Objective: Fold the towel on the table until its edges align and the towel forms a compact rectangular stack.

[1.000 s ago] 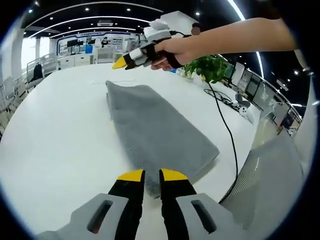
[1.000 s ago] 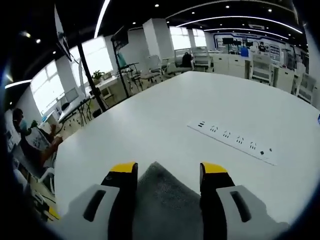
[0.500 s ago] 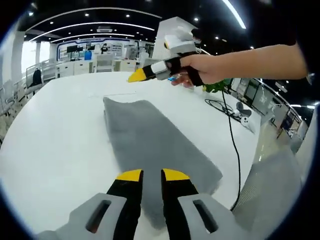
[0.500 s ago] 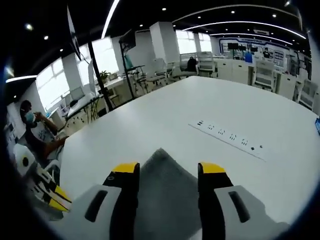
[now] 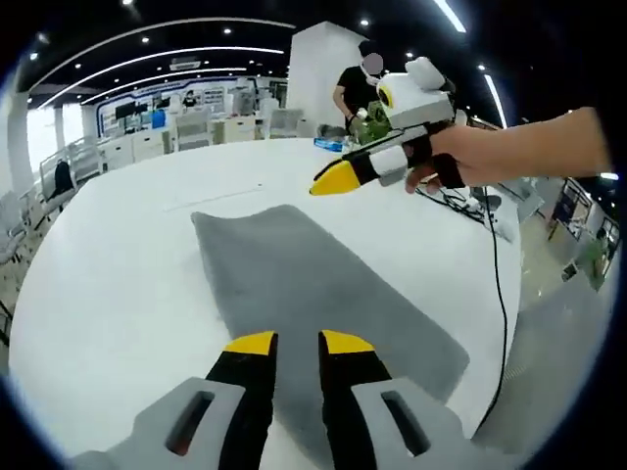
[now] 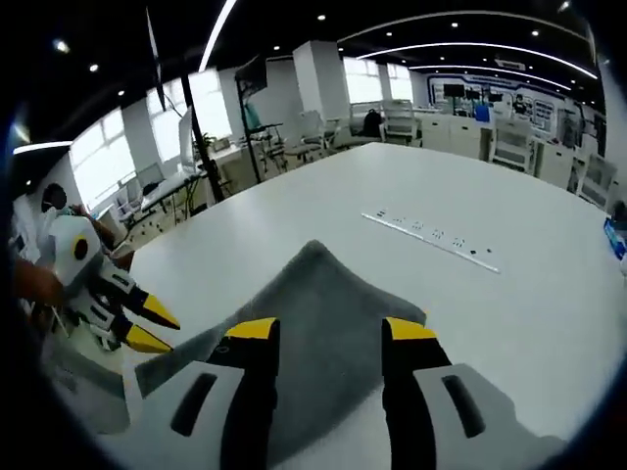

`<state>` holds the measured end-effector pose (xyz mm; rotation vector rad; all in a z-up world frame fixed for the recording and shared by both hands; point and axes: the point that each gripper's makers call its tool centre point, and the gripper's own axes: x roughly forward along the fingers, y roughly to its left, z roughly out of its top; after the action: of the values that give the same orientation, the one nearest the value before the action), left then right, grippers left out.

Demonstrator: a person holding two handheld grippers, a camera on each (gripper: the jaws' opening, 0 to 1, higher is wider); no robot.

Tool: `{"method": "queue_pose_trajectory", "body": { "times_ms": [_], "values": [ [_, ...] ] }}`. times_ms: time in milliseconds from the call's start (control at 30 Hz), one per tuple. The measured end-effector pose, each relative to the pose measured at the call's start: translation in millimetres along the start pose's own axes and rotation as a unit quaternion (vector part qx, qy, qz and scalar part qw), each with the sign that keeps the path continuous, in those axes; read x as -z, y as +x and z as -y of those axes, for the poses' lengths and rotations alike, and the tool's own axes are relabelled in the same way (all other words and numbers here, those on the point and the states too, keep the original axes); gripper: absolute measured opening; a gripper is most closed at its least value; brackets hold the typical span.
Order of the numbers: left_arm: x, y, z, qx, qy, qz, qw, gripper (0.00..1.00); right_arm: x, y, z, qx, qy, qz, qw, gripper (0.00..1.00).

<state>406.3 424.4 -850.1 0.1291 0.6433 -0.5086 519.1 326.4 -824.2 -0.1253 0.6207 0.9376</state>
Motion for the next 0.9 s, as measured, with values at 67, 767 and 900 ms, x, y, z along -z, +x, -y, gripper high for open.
{"method": "queue_pose_trajectory", "body": {
  "times_ms": [67, 767, 900],
  "values": [
    [0.2, 4.4, -3.1, -0.002, 0.002, -0.008, 1.0000, 0.17, 11.1, -2.7, -3.8, 0.002, 0.001, 0.001, 1.0000, 0.38],
    [39.5, 37.6, -24.9, -0.018, 0.039, -0.102, 0.9939, 0.17, 109.9, -13.5, -36.7, -0.001, -0.016, -0.102, 0.9947, 0.25],
    [43.2, 37.7, -24.1, -0.011, 0.034, -0.107, 0.9936, 0.15, 115.1, -8.5, -39.5, 0.000, -0.020, -0.112, 0.9935, 0.28]
  ]
}}
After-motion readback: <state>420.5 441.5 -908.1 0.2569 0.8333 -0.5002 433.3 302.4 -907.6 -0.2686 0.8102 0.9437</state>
